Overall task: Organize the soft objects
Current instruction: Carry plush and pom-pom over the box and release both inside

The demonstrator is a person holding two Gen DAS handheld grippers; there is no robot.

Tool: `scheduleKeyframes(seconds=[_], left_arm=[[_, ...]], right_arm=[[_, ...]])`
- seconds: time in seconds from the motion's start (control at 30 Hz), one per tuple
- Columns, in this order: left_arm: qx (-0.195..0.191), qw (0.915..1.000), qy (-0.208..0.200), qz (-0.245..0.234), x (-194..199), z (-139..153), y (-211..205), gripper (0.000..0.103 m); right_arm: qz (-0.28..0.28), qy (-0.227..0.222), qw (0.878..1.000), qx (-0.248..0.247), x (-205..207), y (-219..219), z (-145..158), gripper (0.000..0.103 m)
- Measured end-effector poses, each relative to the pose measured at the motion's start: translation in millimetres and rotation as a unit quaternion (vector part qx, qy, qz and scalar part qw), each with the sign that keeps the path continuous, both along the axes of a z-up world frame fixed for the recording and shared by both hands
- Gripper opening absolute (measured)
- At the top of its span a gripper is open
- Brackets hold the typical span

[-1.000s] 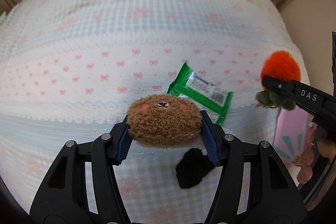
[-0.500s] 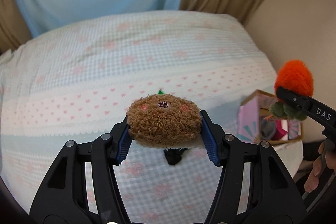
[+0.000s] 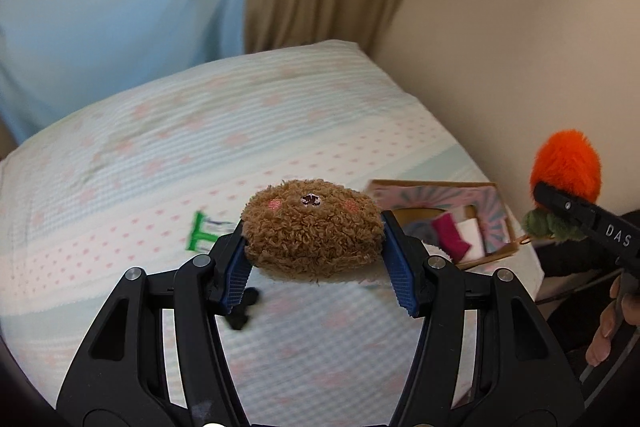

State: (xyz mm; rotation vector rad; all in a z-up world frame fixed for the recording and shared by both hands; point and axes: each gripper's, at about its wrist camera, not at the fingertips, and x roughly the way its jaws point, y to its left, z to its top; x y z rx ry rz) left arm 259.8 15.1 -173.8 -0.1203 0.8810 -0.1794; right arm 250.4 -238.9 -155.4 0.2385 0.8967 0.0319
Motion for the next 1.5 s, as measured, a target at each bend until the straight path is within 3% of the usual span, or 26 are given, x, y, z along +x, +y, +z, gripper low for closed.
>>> scheduleKeyframes(seconds=[0.27, 0.57, 0.77, 1.03, 1.3, 1.37, 1.43, 1.47, 1.5], left_arm=[[-0.005, 0.9989, 0.026, -0.04, 29, -11, -114, 0.056], [0.009, 0.9961, 0.077, -0.042, 72, -61, -197, 0.056], [0.021, 0.9936, 0.109, -0.021, 105, -104, -223, 0.056], [0.024, 0.9857, 0.166, 0.016, 151, -165, -240, 0.056], [0.041, 0.9773, 0.207, 0.016, 168, -197, -248, 0.056], [0.032, 0.9765, 0.213, 0.018, 170, -198, -247, 0.061], [0.03, 0.9757, 0.217, 0.013, 172, -199, -247, 0.082], [0.029, 0.9749, 0.221, 0.01, 173, -200, -247, 0.088], [0.027, 0.9741, 0.225, 0.006, 174, -200, -247, 0.098]], right_arm=[[-0.003, 0.035, 0.999, -0.021, 15, -96, -19, 0.027], [0.02, 0.088, 0.996, -0.025, 52, -161, -70, 0.027], [0.051, 0.123, 0.991, -0.023, 81, -178, -107, 0.027], [0.096, 0.195, 0.975, -0.042, 111, -171, -172, 0.028], [0.108, 0.25, 0.962, -0.034, 116, -170, -211, 0.028], [0.112, 0.251, 0.961, -0.035, 117, -169, -214, 0.028], [0.12, 0.249, 0.96, -0.038, 116, -166, -215, 0.028], [0.119, 0.249, 0.96, -0.037, 118, -167, -217, 0.031], [0.116, 0.249, 0.961, -0.033, 117, -168, -217, 0.042]])
